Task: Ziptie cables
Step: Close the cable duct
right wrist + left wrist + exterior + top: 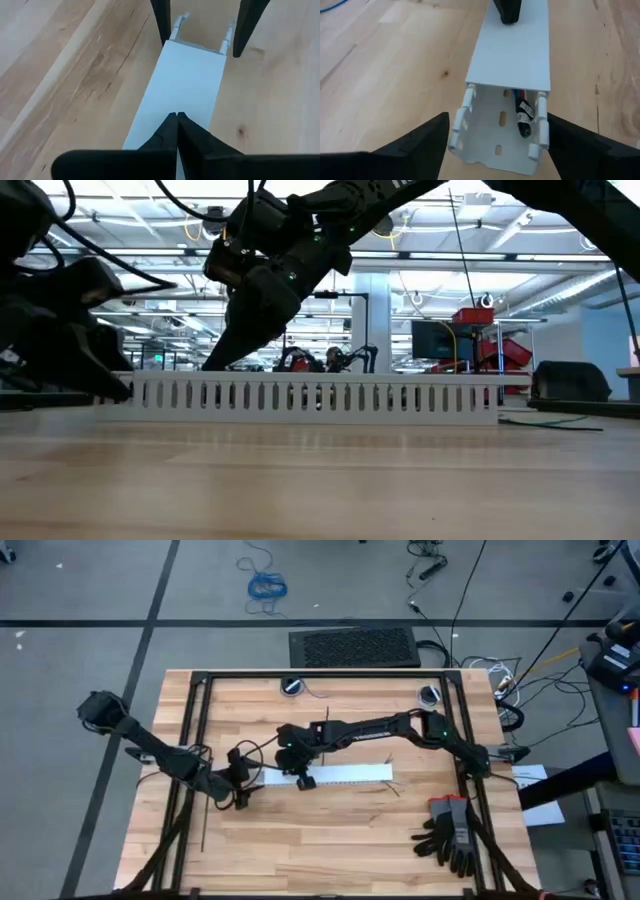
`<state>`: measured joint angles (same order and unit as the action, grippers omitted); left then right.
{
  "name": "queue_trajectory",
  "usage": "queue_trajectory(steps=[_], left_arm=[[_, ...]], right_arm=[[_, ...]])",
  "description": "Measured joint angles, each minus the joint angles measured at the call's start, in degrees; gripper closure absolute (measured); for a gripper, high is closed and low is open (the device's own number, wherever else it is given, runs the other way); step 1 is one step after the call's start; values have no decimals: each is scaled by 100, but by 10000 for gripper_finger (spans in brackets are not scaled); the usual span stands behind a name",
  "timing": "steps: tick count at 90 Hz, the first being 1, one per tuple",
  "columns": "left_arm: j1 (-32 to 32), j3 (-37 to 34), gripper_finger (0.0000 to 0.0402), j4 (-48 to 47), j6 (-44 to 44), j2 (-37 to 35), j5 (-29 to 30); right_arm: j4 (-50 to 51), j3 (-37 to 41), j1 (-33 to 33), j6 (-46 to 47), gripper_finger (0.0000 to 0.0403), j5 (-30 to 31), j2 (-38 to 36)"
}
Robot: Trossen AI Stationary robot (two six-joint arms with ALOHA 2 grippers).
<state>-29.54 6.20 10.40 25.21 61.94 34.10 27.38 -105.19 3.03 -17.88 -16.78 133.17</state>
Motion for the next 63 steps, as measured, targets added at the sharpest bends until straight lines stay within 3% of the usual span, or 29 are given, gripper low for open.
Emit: queue_trajectory(steps=[35,63], left_arm=[[0,-4,134,585,-2,667,-13],[59,-2,135,1512,141,1424,-14]], right_arm=[[710,44,-89,81,403,60,-514],[306,33,-185,87,403,16,-324]])
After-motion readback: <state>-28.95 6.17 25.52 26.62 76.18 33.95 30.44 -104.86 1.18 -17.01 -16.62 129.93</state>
